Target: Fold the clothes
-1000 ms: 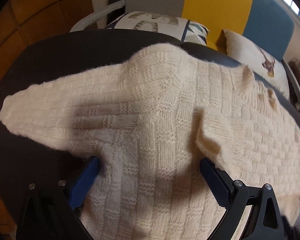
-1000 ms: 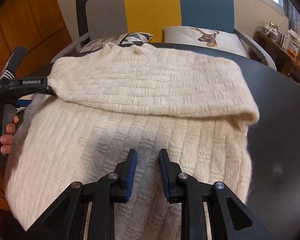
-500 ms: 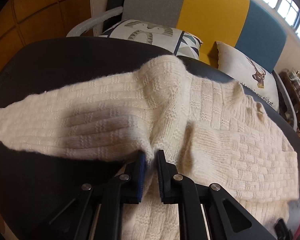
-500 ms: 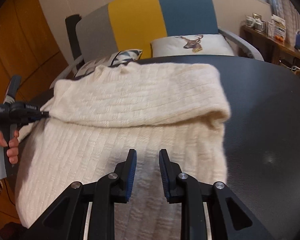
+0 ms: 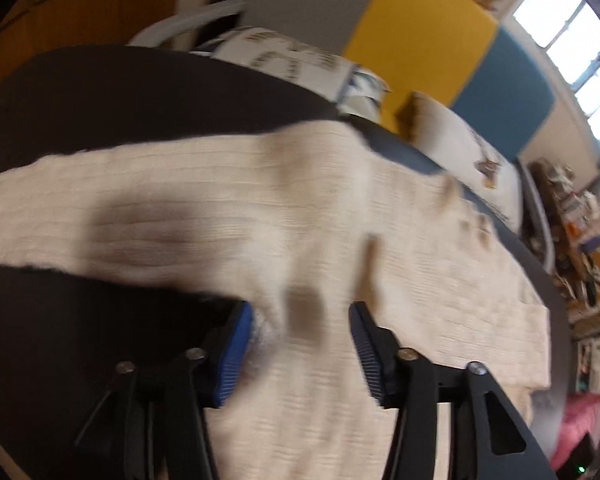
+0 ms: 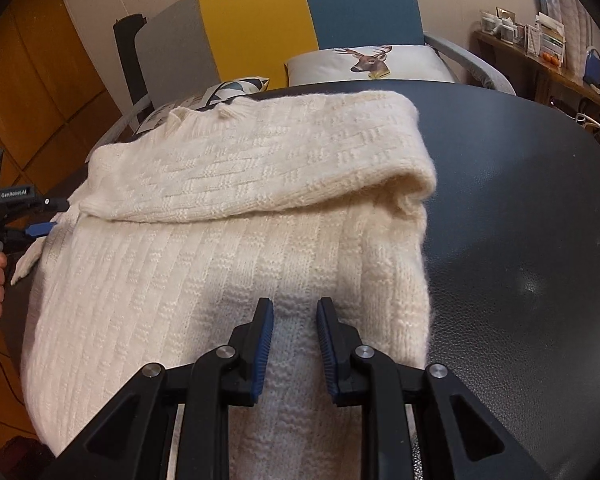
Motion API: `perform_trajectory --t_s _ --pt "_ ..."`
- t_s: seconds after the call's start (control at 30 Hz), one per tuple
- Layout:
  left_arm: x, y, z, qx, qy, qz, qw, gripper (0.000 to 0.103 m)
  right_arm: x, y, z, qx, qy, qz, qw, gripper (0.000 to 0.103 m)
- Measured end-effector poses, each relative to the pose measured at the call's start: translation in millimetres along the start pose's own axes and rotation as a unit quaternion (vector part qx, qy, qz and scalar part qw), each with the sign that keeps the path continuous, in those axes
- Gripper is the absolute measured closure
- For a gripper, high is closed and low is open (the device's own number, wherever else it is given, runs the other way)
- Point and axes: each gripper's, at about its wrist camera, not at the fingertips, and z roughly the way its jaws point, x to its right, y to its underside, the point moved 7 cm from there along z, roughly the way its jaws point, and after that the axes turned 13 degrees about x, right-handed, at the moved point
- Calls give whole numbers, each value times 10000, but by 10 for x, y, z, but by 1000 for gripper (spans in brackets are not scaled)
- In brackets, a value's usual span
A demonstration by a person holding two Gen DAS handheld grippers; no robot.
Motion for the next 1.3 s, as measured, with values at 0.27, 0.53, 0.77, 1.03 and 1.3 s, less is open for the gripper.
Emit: perform_trajectory --t_s 0.27,0.53,0.77,1.03,1.3 --pt "34 -273 -329 882 -594 138 9942 34 -2 29 -11 -21 -99 30 9999 81" --pt "224 -183 -52 185 -70 163 9997 34 -7 37 -9 -14 -112 -18 9999 81" --pt "355 42 366 -362 42 -93 9993 34 -12 34 -12 -39 -110 -31 9999 81" --pt "296 -70 489 -195 -3 -406 9990 80 -8 3 -59 87 -198 50 9998 81" --pt "254 -169 426 -355 316 -525 9975 83 149 -192 -143 391 -202 140 9989 81"
